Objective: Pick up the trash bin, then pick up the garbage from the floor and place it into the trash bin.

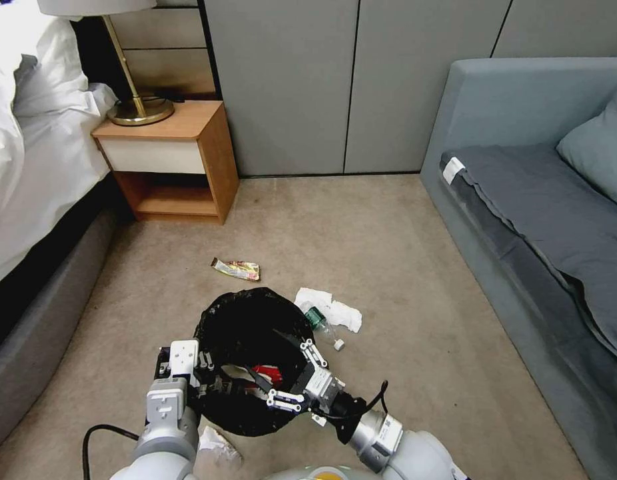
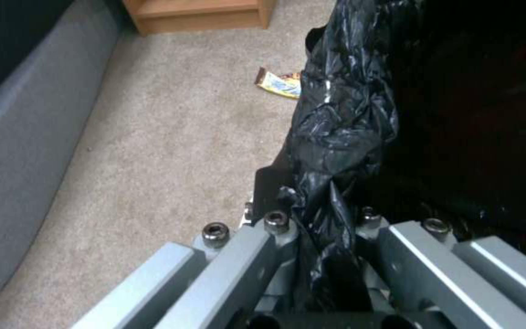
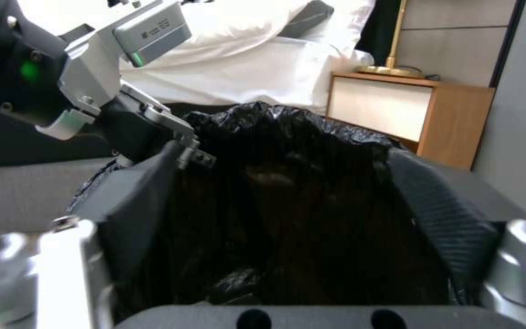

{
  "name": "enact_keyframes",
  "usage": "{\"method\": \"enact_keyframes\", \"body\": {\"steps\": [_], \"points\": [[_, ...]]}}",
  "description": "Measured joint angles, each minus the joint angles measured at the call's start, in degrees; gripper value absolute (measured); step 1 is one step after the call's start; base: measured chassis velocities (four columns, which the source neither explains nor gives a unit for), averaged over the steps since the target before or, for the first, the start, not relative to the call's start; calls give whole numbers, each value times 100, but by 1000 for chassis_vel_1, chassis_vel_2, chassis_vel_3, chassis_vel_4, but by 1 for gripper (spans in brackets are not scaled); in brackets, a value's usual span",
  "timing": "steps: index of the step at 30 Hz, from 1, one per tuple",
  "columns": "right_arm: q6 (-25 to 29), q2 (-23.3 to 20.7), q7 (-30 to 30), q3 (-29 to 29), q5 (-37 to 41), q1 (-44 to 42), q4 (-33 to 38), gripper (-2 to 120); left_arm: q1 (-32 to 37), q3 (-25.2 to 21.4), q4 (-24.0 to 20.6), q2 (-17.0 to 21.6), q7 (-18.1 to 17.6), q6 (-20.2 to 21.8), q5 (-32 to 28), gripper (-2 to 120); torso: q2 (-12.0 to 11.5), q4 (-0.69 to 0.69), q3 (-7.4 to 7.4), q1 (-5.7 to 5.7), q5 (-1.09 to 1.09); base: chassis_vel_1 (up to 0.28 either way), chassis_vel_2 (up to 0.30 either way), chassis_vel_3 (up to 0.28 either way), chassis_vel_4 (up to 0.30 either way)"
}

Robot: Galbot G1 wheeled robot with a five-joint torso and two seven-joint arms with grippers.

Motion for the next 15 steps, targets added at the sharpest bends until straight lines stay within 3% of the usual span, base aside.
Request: {"method": "enact_keyframes", "body": {"steps": [1,6,13,15], "points": [[7,2,12,1,-21,-5,50,95,-4,-4,0,0,1,1,-1,1,0,0,0,0,0,0,0,0,0],[23,55,113,80,-30,0,348,100,-6,-25,0,2,2,2,-4,1,0,0,0,0,0,0,0,0,0],[-61,186,654,728,-52,-146,1413,100,-13,-101,7,15,2,3,-32,1,0,0,0,0,0,0,0,0,0],[-114,304,914,1232,-168,-438,1794,100,5,-123,14,29,2,2,-36,1,0,1,0,0,0,0,0,0,0]]}}
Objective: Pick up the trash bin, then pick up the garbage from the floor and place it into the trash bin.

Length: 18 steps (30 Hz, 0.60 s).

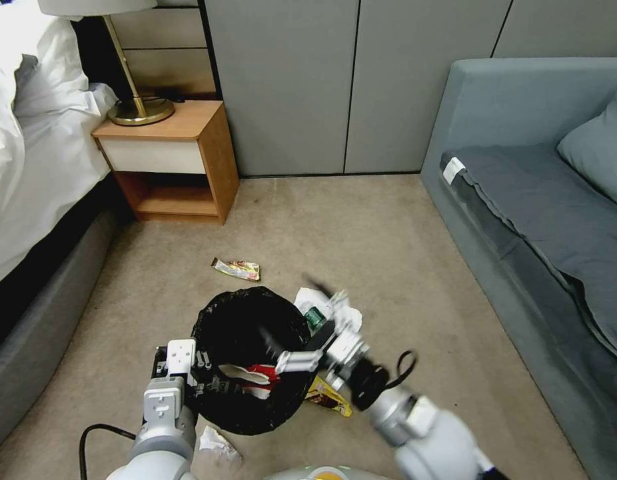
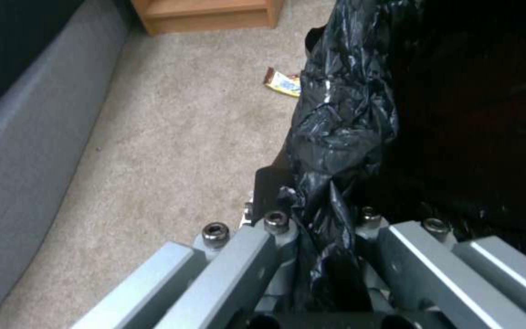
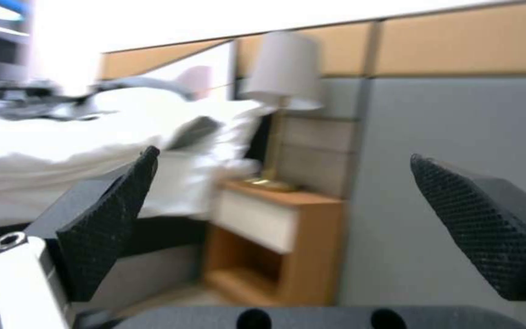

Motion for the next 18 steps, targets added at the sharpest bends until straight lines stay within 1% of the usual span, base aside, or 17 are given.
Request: {"method": "enact_keyframes", "body": {"steps": [2,3,4,5,6,8,9,10,14,18], "points": [[-14,32,57,101,-39,-76,63,100,4,-5,3,2,0,0,-2,1,0,-1,0,0,0,0,0,0,0],[-47,115,273,334,-163,-291,194,100,4,-19,12,6,0,0,-10,1,0,-2,0,0,-1,0,0,0,0],[-56,158,425,432,-228,-417,246,100,-1,-31,17,10,-2,-1,-18,1,0,-3,0,0,0,0,0,0,0],[-56,158,425,432,-228,-417,246,100,-1,-31,17,10,-2,-1,-18,1,0,-3,0,0,0,0,0,0,0],[-68,187,547,487,-278,-506,271,100,-9,-42,22,12,-3,-2,-27,1,0,-1,0,0,0,0,0,0,0],[-102,331,978,689,-455,-909,291,100,-44,-93,33,26,-14,-2,-76,1,0,-2,0,0,-1,0,0,0,0],[-102,331,978,689,-455,-909,291,100,-44,-93,33,26,-14,-2,-76,1,0,-2,0,0,-1,0,0,0,0],[-81,462,1187,803,-550,-1179,171,100,-72,-124,33,40,-23,-2,-123,1,0,-2,0,0,0,0,0,0,0],[11,595,1209,864,-622,-1343,-63,100,-92,-144,33,45,-101,-1,-180,1,0,-1,0,0,0,0,0,0,0],[30,623,1190,854,-644,-1297,-288,100,-95,-180,26,56,-114,5,-214,1,0,-1,0,0,0,0,0,0,0]]}}
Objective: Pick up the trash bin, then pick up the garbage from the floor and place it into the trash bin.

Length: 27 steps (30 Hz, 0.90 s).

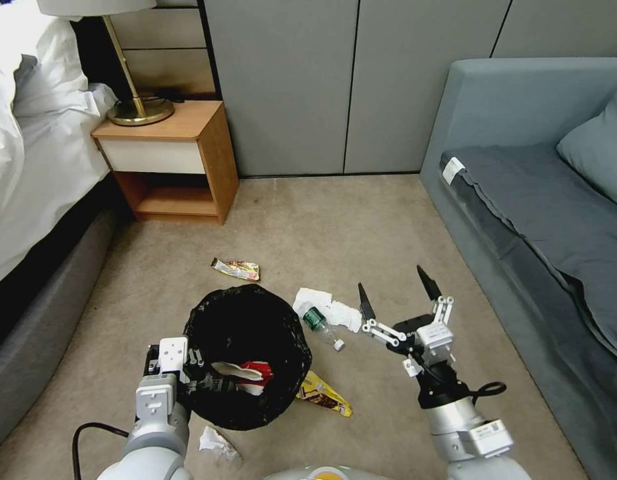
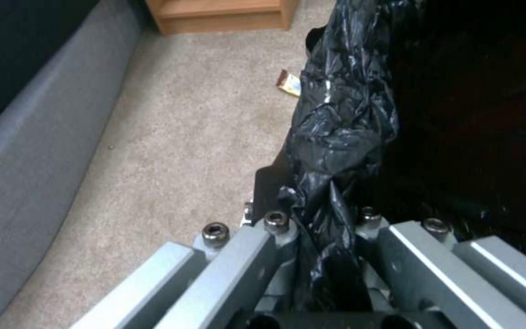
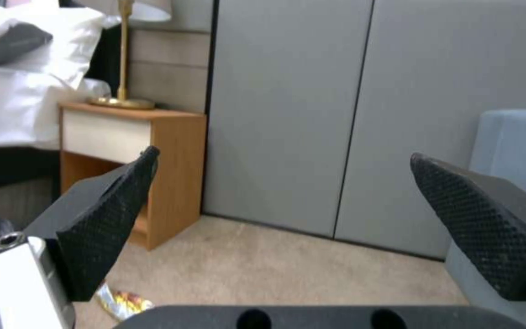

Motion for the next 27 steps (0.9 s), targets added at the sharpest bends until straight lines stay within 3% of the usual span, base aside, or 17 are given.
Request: {"method": "enact_keyframes", "body": {"steps": [10,13,14,16,19,27], "points": [[-241,-303,-360,14,396,504,-338,100,-6,-16,-81,-18,-5,15,-27,1,0,-1,0,0,0,0,0,0,0],[-602,-979,-848,-33,641,936,-705,100,17,-16,-112,-38,-9,20,-25,1,0,0,0,0,0,0,0,0,0],[-602,-979,-848,-33,641,936,-705,100,17,-16,-112,-38,-9,20,-25,1,0,0,0,0,0,0,0,0,0],[-875,-1574,-1031,-380,858,1318,-1193,100,40,-18,-115,-68,-9,19,-20,1,0,1,0,0,1,0,0,0,0],[-1124,-1939,-1159,-862,1094,1686,-1703,100,52,-25,-116,-97,-10,13,-12,1,0,0,1,0,1,0,0,0,0],[-1280,-2129,-1515,-2166,1189,2521,-2969,100,44,-37,-95,-156,-10,5,26,1,0,0,1,0,0,0,0,0,0]]}}
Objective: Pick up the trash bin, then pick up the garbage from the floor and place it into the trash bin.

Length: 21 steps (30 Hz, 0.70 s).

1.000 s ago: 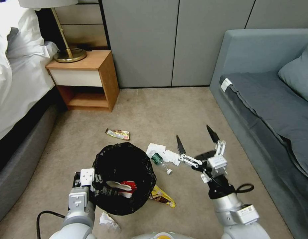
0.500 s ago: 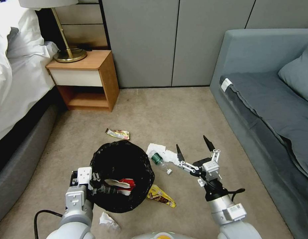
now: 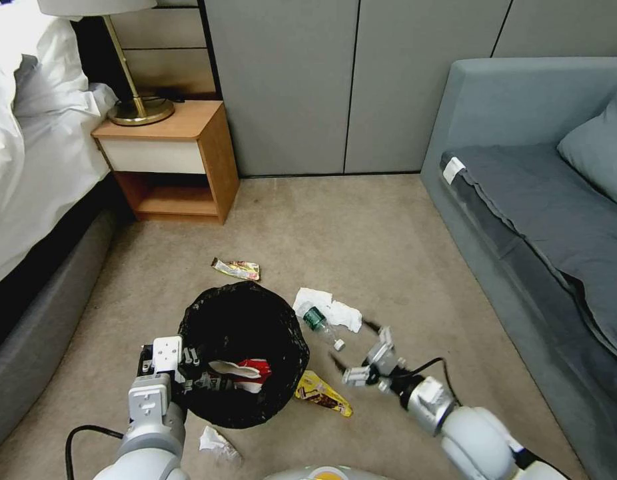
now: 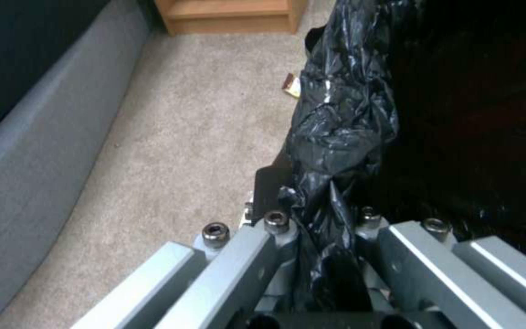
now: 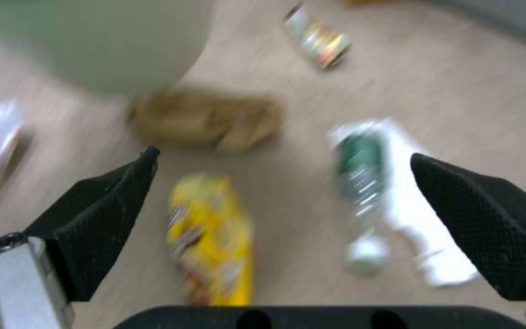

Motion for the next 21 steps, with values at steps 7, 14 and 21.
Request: {"method": "enact_keyframes", "body": {"steps": [7,14,21], "points": [[48,37,-238,-856,-155,620,-974,100,-17,-12,38,-27,4,0,39,1,0,0,0,0,0,0,0,0,0],[367,288,-673,-1349,-409,1226,-1946,100,-16,16,146,-110,7,-13,99,1,0,0,0,0,-2,0,0,0,0],[635,750,-866,-1299,-613,1428,-2645,100,-11,29,178,-137,8,-21,125,1,0,0,0,0,-1,0,0,0,0]]}}
